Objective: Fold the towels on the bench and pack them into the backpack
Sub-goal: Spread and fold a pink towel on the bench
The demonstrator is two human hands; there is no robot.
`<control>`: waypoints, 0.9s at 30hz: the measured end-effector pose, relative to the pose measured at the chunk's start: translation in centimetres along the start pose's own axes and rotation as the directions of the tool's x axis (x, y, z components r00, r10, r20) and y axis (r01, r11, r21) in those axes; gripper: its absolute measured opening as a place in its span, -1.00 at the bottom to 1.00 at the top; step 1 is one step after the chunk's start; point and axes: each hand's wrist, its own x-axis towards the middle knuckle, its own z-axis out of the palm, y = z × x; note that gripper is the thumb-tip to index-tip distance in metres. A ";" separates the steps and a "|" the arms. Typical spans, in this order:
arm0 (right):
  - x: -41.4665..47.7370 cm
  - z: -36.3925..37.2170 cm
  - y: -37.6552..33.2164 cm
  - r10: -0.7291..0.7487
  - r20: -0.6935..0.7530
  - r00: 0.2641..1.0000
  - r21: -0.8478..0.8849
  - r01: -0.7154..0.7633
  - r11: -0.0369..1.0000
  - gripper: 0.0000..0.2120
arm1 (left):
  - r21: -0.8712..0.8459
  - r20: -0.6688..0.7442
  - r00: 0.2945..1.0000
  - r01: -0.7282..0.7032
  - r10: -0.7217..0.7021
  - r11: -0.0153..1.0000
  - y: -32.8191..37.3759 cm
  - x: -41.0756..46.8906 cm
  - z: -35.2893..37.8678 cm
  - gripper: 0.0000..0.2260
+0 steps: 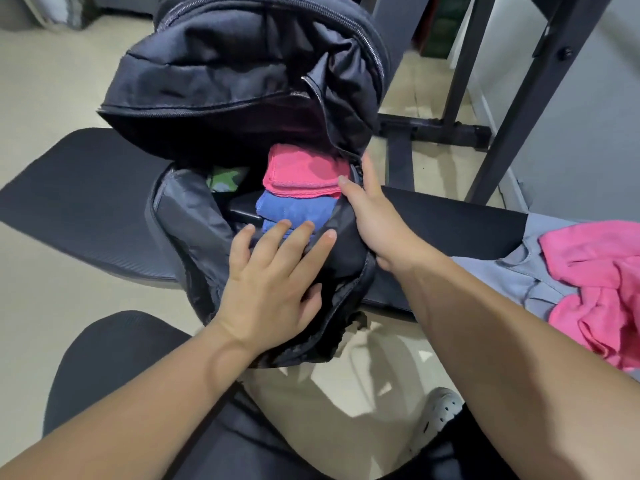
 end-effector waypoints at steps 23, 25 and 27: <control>8.1 19.1 -3.8 0.044 0.102 0.994 0.036 -0.048 0.998 -0.27 | 0.072 0.194 0.789 0.582 -0.584 0.810 -10.7 -0.6 -1.0 -0.29; 7.8 18.1 -3.6 0.044 0.127 0.991 0.012 -0.046 0.999 -0.27 | 0.057 0.197 0.779 0.597 -0.595 0.800 -10.7 -0.2 -1.0 -0.30; 7.2 16.3 -3.1 0.041 0.135 0.990 -0.015 -0.040 0.999 -0.29 | 0.024 0.192 0.783 0.599 -0.592 0.800 -10.0 0.2 -1.0 -0.33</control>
